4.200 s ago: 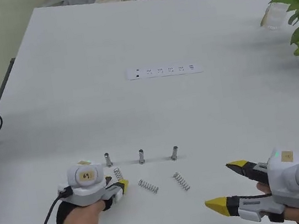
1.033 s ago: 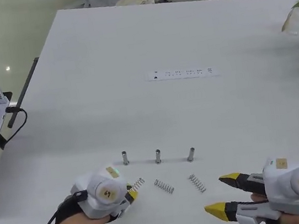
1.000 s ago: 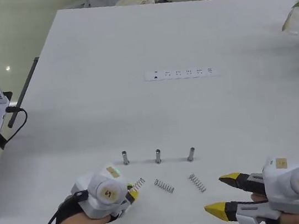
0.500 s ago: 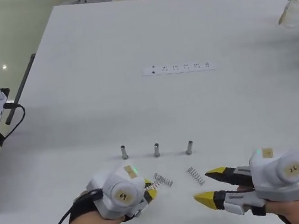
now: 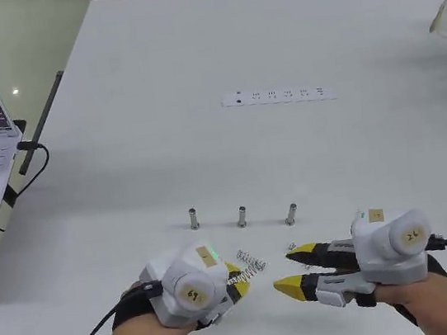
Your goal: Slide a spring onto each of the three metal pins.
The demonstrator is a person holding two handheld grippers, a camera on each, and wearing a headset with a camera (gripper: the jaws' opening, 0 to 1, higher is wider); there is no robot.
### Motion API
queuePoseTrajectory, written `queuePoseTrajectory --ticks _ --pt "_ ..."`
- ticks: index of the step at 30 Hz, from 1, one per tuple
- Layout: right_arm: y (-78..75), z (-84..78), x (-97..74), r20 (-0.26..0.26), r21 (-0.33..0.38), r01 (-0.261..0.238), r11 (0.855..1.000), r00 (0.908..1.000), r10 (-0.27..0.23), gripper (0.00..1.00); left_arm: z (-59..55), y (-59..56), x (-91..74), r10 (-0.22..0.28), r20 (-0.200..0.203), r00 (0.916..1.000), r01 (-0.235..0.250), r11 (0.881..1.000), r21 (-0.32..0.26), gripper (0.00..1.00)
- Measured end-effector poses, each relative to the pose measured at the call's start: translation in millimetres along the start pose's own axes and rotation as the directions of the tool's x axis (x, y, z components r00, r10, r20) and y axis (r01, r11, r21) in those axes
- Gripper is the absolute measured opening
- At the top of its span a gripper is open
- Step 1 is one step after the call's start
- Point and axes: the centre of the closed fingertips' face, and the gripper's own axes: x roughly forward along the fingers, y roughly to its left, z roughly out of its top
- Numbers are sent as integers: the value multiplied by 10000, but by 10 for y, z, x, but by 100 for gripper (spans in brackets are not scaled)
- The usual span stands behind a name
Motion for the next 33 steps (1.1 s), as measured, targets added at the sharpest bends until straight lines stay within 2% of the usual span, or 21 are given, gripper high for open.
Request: queuePoseTrajectory --ticks 9,17,20,26,33 --pt "92 42 163 -209 -187 -622 9979 9979 618 28 42 -44 -62 -108 258 9996 104 9998 163 2" --pt "153 11 231 -486 -114 -1067 9942 9932 1060 24 29 -78 -65 -231 333 9992 220 9992 341 2" --pt "176 -6 254 -586 -83 -1258 9920 9904 1252 23 57 -122 -61 -361 427 9984 342 9984 452 2" --pt "202 2 265 -601 33 -1465 9892 9874 1465 20 86 -155 -52 -493 544 9973 461 9972 586 2" --pt "199 51 223 -336 226 -1598 9869 9865 1605 13 96 -163 -66 -548 557 9969 502 9955 807 2"
